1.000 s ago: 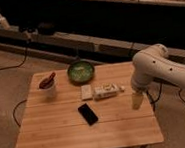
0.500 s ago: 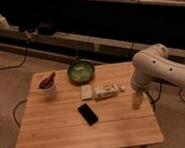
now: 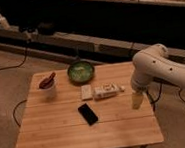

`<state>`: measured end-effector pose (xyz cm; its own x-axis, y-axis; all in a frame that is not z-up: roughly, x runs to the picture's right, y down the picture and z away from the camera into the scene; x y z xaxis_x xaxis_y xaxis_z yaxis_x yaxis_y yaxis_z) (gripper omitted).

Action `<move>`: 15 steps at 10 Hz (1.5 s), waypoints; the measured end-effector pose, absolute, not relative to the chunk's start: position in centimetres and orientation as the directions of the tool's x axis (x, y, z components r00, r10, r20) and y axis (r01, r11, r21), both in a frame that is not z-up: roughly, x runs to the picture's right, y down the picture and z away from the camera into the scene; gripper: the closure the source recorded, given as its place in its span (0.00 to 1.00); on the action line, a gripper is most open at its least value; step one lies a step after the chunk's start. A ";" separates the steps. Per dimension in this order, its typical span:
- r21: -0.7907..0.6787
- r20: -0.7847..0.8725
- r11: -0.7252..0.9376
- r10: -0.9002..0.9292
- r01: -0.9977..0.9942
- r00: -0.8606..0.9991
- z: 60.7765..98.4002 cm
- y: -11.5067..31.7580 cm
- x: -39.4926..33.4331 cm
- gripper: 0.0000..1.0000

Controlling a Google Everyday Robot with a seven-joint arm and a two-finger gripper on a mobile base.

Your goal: Drag the ceramic bowl in a circle

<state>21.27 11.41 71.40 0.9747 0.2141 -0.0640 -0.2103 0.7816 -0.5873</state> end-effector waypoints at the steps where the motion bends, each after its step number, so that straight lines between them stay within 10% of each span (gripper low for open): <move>1: -0.584 -0.014 0.801 0.156 -0.135 0.988 71.6 11.0 20.9 0.20; 7: -0.410 0.255 0.846 -0.253 0.342 0.933 72.9 6.6 18.9 0.20; 15: -0.318 0.332 0.844 -0.326 0.431 0.885 75.6 3.4 20.0 0.20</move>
<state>20.03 3.37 75.61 0.8850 -0.3264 0.3321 0.4308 0.8445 -0.3182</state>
